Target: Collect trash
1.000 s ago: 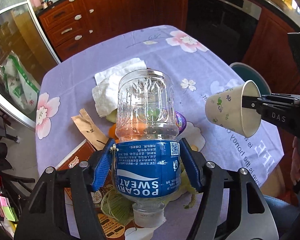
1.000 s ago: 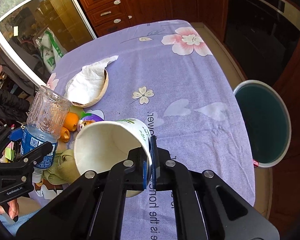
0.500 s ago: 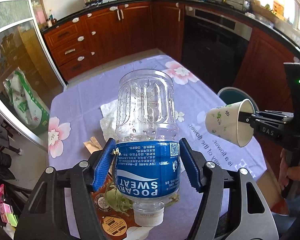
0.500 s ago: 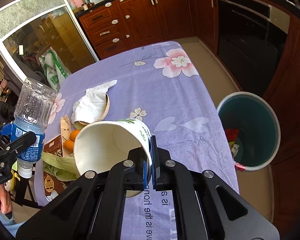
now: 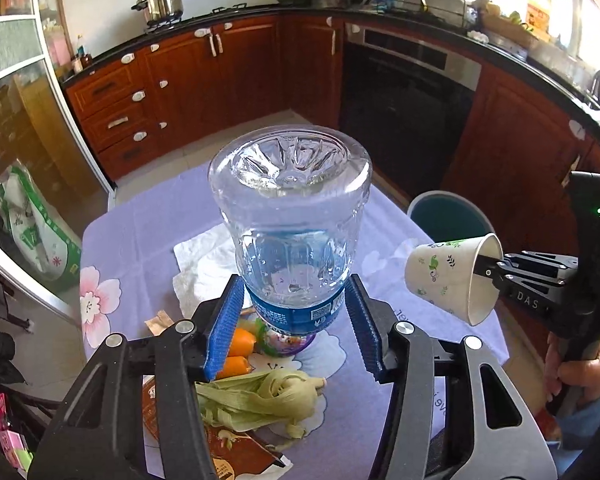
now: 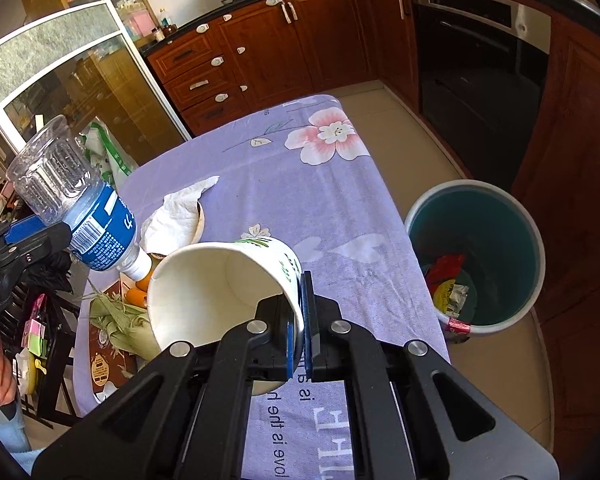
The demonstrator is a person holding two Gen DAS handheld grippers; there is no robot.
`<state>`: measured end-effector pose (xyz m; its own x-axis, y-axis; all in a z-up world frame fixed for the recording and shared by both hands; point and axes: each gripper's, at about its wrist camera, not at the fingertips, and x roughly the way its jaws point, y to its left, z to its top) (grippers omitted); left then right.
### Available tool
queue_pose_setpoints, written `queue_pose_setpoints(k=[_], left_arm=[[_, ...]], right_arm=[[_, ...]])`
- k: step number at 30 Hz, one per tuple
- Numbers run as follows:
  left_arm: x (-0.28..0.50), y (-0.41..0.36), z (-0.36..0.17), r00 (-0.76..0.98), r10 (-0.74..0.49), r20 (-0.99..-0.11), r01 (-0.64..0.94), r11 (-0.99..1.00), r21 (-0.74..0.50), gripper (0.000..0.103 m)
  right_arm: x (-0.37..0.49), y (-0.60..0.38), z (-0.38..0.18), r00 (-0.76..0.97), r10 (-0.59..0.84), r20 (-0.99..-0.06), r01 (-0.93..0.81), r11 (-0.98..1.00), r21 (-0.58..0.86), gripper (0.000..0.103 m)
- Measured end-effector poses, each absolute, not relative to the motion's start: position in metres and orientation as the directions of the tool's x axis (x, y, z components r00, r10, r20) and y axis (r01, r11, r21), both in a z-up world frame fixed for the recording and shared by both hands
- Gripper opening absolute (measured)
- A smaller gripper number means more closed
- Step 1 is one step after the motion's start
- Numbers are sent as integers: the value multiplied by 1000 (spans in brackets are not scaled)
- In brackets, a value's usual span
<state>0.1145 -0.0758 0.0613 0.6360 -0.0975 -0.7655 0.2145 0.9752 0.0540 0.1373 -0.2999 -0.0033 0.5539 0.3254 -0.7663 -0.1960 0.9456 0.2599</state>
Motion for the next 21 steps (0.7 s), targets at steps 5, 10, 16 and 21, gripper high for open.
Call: queue_pose_setpoints(k=[5, 10, 16, 21], left_arm=[[128, -109, 62, 621, -147, -770, 287, 957, 48, 1], [149, -138, 40, 575, -172, -800, 354, 934, 53, 3], [173, -144, -1, 511, -128, -850, 347, 935, 68, 56], [206, -125, -10, 528, -89, -845, 291, 953, 81, 60]], right_arm=[[140, -322, 2, 582, 298, -756, -149, 954, 261, 3], [146, -348, -5, 582, 271, -767, -91, 959, 270, 3], [174, -346, -51, 494, 269, -827, -77, 961, 267, 3], [230, -375, -36, 562, 169, -810, -7, 980, 200, 3]])
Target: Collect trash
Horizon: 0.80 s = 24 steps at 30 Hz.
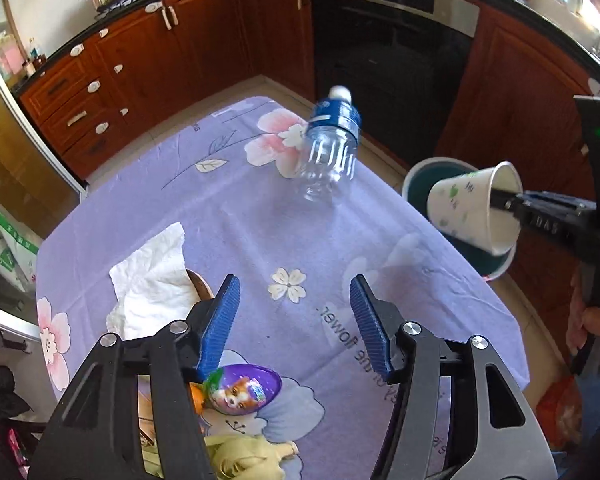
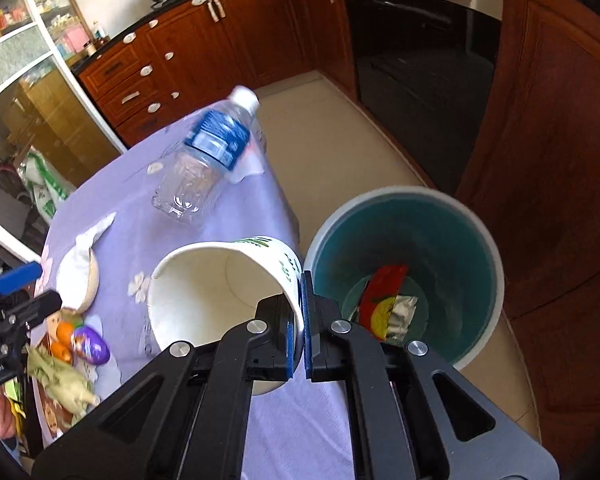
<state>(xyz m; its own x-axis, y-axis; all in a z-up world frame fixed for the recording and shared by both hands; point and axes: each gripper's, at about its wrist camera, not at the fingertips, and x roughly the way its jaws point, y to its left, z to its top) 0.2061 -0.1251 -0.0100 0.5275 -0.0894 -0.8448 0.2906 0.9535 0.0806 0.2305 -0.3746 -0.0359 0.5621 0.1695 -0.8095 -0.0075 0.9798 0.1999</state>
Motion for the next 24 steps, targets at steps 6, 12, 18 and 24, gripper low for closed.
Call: queue_pose_setpoints(k=[6, 12, 18, 24], left_arm=[[237, -98, -23, 497, -75, -864, 220, 975, 41, 63], [255, -69, -20, 500, -48, -865, 165, 985, 41, 67], [258, -27, -37, 454, 0, -891, 88, 995, 45, 73], [233, -20, -56, 422, 3, -906, 73, 997, 37, 73]], right_arm=[[260, -350, -51, 508, 221, -832, -71, 974, 215, 3], [268, -332, -67, 469, 239, -850, -97, 971, 220, 3], [265, -318, -64, 465, 246, -851, -125, 969, 212, 3], [262, -305, -63, 456, 261, -851, -147, 965, 217, 3]])
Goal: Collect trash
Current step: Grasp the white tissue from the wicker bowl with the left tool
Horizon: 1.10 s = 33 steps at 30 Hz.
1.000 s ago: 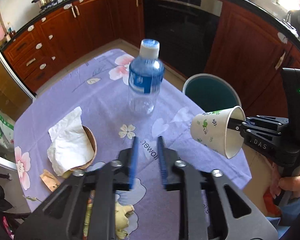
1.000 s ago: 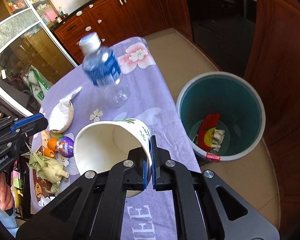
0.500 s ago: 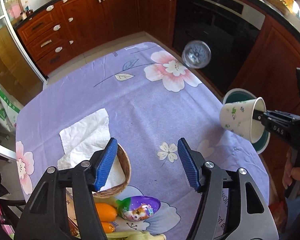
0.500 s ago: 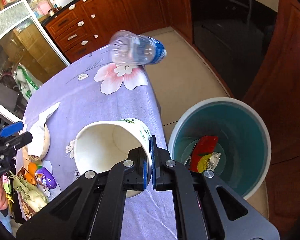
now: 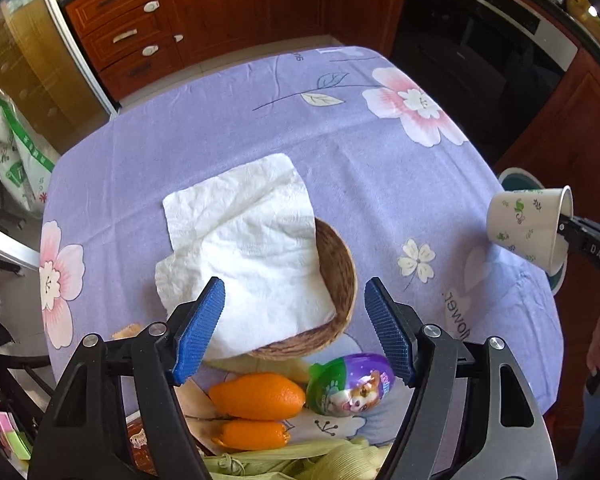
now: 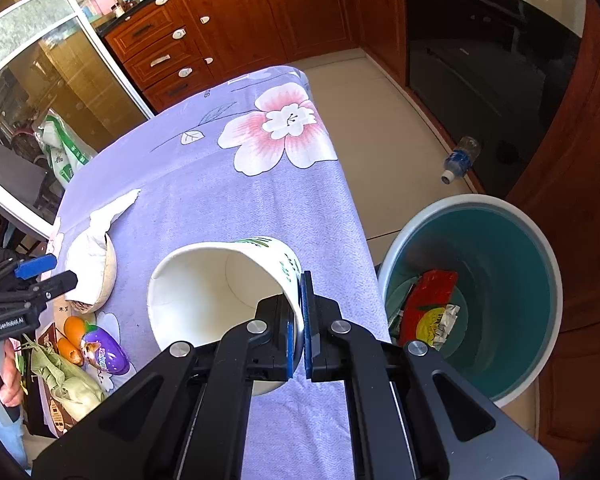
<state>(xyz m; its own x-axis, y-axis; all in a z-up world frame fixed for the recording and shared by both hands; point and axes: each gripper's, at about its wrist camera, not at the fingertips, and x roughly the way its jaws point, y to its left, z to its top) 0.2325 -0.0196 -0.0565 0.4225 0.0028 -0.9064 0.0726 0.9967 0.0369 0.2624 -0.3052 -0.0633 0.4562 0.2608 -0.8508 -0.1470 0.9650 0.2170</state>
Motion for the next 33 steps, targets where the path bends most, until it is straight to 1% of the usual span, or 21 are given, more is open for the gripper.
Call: queue_pose_setpoints(k=[1, 4, 5, 8, 14, 18, 19, 20, 21, 22, 24, 29, 30, 31, 33], left_arm=[[229, -16, -58, 432, 29, -901, 61, 996, 62, 73], [227, 14, -57, 437, 40, -899, 0, 999, 45, 73], [230, 25, -57, 435, 58, -898, -17, 998, 56, 73], [240, 45, -63, 414, 79, -907, -26, 997, 75, 73], [246, 45, -88, 355, 4, -935, 31, 999, 16, 73], [238, 43, -97, 346, -7, -938, 54, 998, 12, 73], [235, 44, -98, 350, -9, -937, 52, 999, 10, 65], [232, 43, -99, 352, -8, -936, 56, 998, 12, 36], [230, 42, -98, 346, -20, -938, 61, 998, 2, 21], [227, 42, -96, 349, -30, -937, 61, 998, -9, 9], [219, 40, -86, 383, -3, -924, 60, 998, 22, 8], [207, 37, -63, 428, -6, -904, 67, 997, 25, 8], [206, 37, -60, 436, -1, -900, 63, 998, 29, 7], [204, 37, -56, 443, -1, -896, 59, 998, 28, 4], [197, 38, -45, 469, -5, -883, 52, 998, 22, 3]], right_arm=[[261, -303, -63, 454, 262, -851, -151, 965, 216, 3], [257, -295, -63, 447, 261, -855, -167, 964, 207, 3], [256, -293, -64, 444, 260, -857, -171, 964, 204, 3], [255, -286, -64, 438, 263, -860, -178, 963, 203, 3], [255, -265, -61, 427, 258, -867, -193, 962, 191, 3], [256, -251, -60, 419, 253, -872, -208, 962, 179, 3], [256, -248, -59, 419, 251, -873, -212, 962, 175, 3], [256, -245, -59, 418, 249, -873, -216, 961, 171, 3], [256, -242, -58, 417, 248, -874, -220, 961, 167, 3], [255, -240, -57, 416, 245, -875, -224, 961, 163, 3], [253, -236, -56, 416, 242, -876, -230, 961, 156, 3], [246, -233, -50, 424, 243, -872, -235, 960, 153, 3], [245, -233, -49, 425, 250, -870, -241, 958, 158, 3], [243, -233, -48, 426, 252, -869, -242, 957, 159, 3], [238, -233, -45, 432, 257, -865, -246, 956, 161, 3]])
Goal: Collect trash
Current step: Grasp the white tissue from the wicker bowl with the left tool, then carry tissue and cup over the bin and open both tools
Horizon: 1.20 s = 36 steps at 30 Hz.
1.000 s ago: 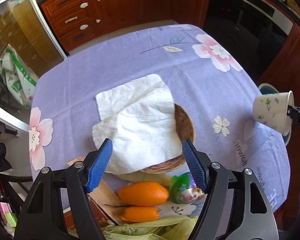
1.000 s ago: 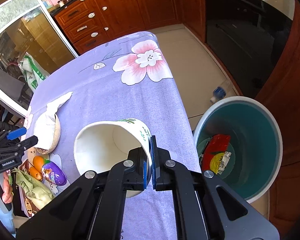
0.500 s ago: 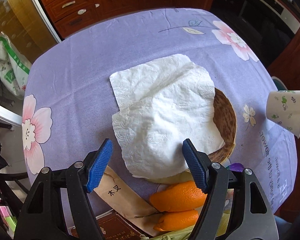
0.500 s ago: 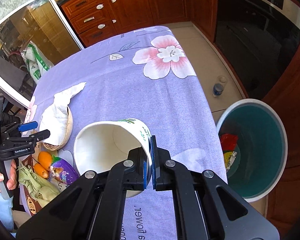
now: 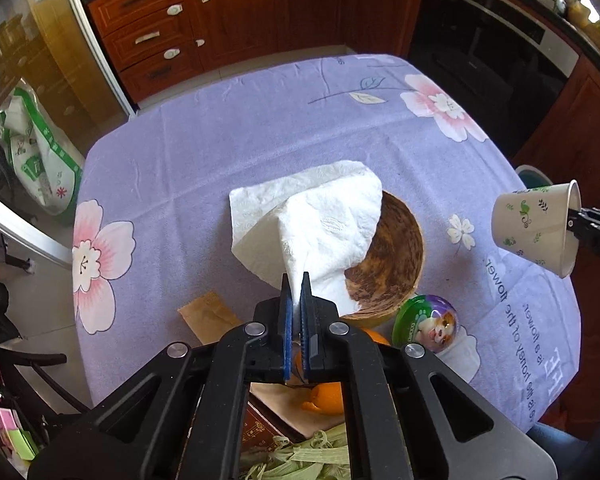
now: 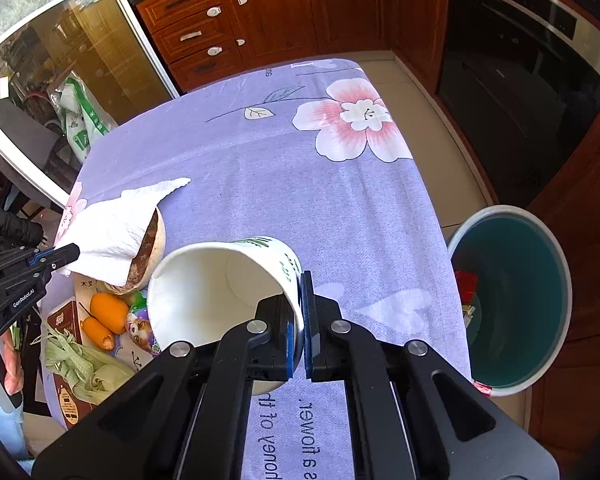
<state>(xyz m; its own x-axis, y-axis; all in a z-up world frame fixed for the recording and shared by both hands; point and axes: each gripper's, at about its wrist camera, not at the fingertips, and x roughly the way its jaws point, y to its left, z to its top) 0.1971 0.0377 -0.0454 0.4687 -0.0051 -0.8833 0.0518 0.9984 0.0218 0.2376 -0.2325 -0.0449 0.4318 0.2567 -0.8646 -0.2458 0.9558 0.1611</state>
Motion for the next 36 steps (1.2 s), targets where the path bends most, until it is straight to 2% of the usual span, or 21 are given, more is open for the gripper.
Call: queue_pose_setpoints(k=[8, 20, 27, 36], left_arm=[[180, 17, 11, 579, -50, -814, 89, 996, 2, 2], [178, -126, 75, 631, -245, -736, 387, 922, 24, 2], [189, -239, 48, 547, -324, -772, 549, 835, 39, 2], [213, -330, -22, 412, -341, -845, 625, 781, -10, 2]], right_arm=[[225, -245, -27, 465, 286, -838, -241, 952, 191, 3], [201, -332, 17, 589, 261, -765, -129, 965, 229, 3], [186, -422, 14, 628, 141, -766, 45, 975, 217, 4], [187, -497, -43, 535, 75, -842, 197, 957, 211, 4]])
